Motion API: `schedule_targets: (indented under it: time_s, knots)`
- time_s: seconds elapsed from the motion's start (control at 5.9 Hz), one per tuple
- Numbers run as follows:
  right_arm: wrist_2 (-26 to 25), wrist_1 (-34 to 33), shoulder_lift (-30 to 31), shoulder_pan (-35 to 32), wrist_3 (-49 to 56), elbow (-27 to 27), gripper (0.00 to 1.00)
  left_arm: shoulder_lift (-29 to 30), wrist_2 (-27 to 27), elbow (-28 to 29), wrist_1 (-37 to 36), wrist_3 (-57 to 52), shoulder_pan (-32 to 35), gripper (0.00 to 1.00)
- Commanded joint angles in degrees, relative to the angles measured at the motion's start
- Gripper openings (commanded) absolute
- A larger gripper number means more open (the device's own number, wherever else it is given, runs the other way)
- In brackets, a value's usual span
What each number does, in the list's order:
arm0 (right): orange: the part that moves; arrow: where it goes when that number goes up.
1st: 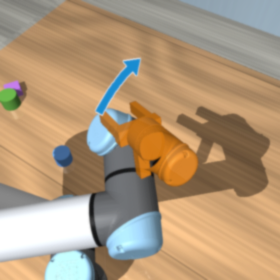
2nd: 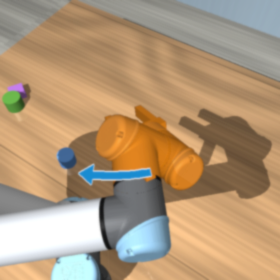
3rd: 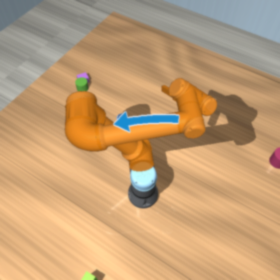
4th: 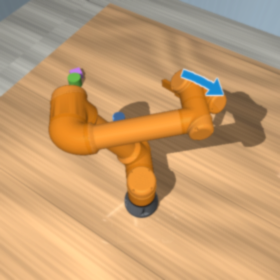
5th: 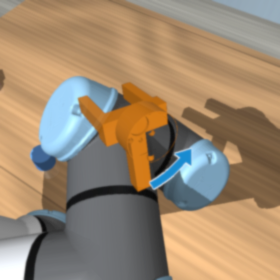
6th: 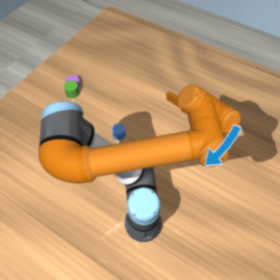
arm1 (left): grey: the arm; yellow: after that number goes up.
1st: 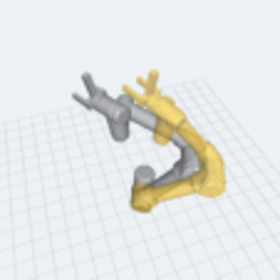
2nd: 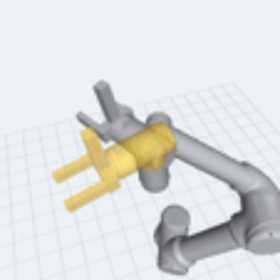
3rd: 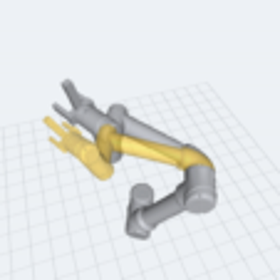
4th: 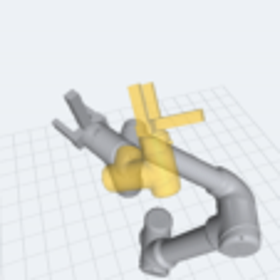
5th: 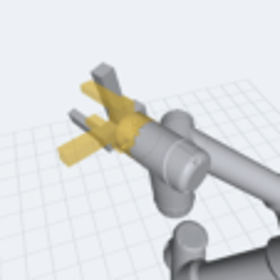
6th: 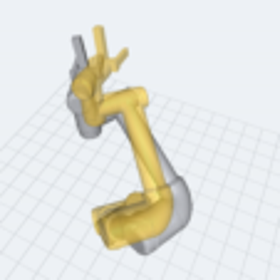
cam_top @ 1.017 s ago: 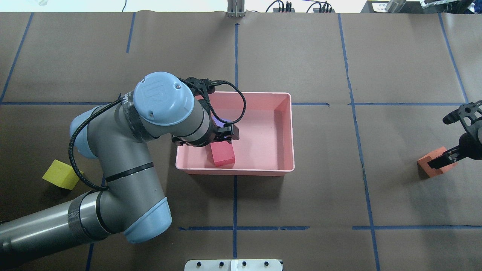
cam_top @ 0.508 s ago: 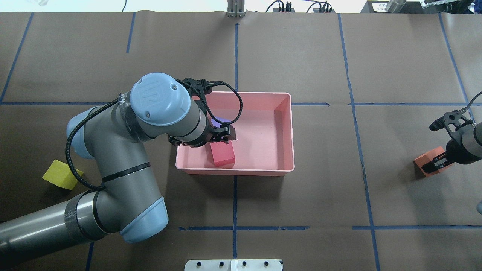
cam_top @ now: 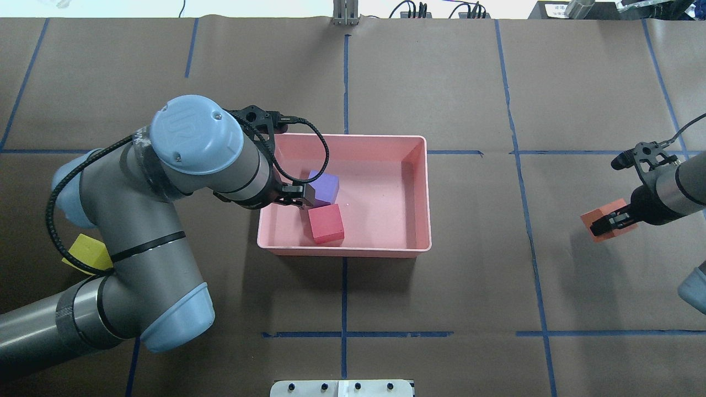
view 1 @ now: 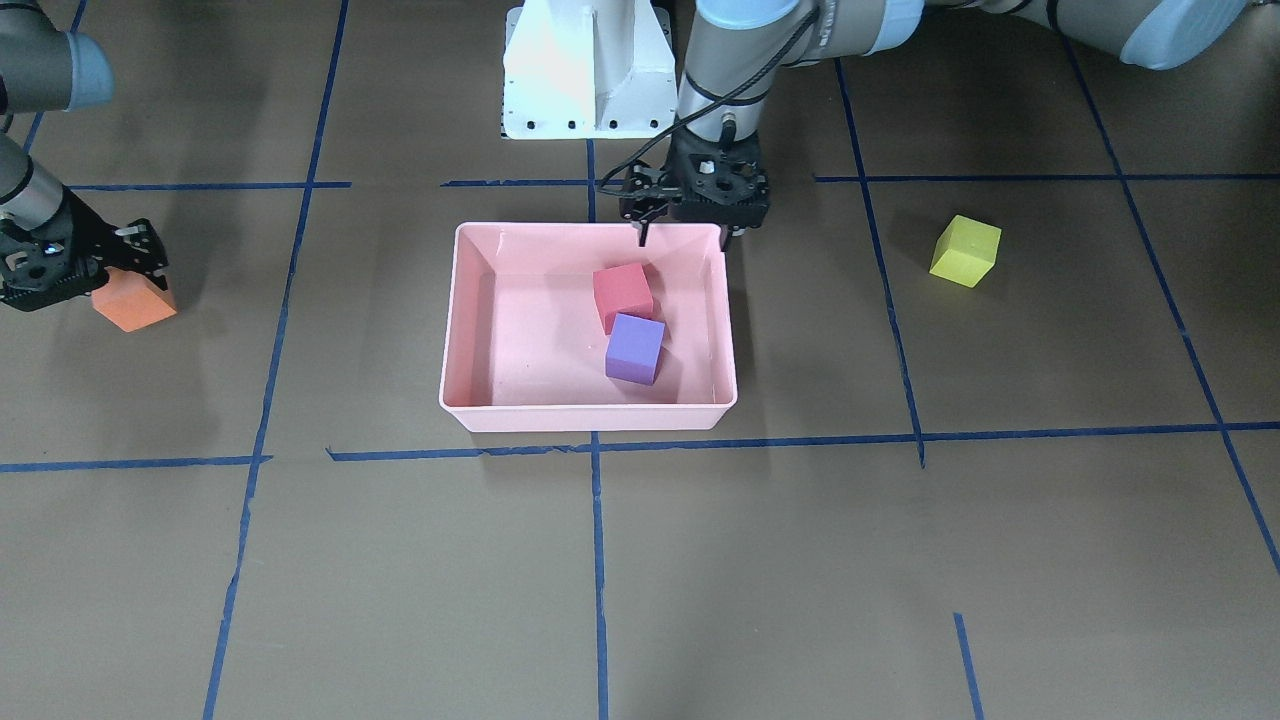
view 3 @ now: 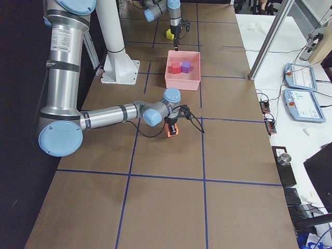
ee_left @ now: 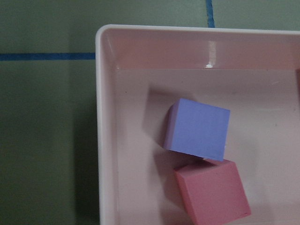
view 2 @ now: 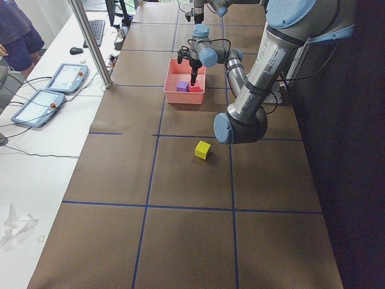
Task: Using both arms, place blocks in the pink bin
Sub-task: 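Carry the orange cube into the bin while the left gripper reaches for yellow cube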
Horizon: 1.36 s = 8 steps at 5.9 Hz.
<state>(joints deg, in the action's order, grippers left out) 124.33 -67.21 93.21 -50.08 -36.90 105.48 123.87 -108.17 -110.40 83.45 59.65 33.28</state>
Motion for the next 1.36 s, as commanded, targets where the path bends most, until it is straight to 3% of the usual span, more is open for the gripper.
schedule_targets:
  time_s: [0.0, 0.17, 0.34, 0.68, 0.85, 1.02, 1.19]
  knots:
    - [0.5, -16.4, -13.4, 1.8, -13.8, 5.1, 0.2, -7.7, -6.8, -3.7, -0.6, -16.3, 6.5, 1.0]
    - [0.4, -32.1, -25.8, 3.4, -18.9, 7.1, 0.2, -12.8, -6.9, -5.7, -0.3, -22.9, 8.7, 1.0]
    - [-0.1, -41.0, -35.4, 5.9, -25.1, 6.8, 0.2, -16.8, -6.9, -6.6, 0.5, -28.0, 10.8, 1.0]
    - [-6.6, -41.3, -43.2, 13.8, -41.1, 4.6, 0.2, -30.3, -7.0, -7.6, 15.8, -30.3, 11.5, 1.0]
    - [-10.5, -41.2, -45.9, 17.3, -45.1, 0.6, 0.56, -34.6, -8.6, -7.6, 20.1, -30.4, 11.5, 1.0]
    - [-12.9, -39.5, -45.8, 18.3, -44.2, 0.0, 1.0, -37.8, -8.8, -7.5, 24.0, -30.5, 11.5, 1.0]
    - [-13.2, -39.4, -45.6, 18.3, -44.2, 0.1, 1.0, -39.1, -8.7, -5.5, 28.1, -30.4, 11.5, 1.0]
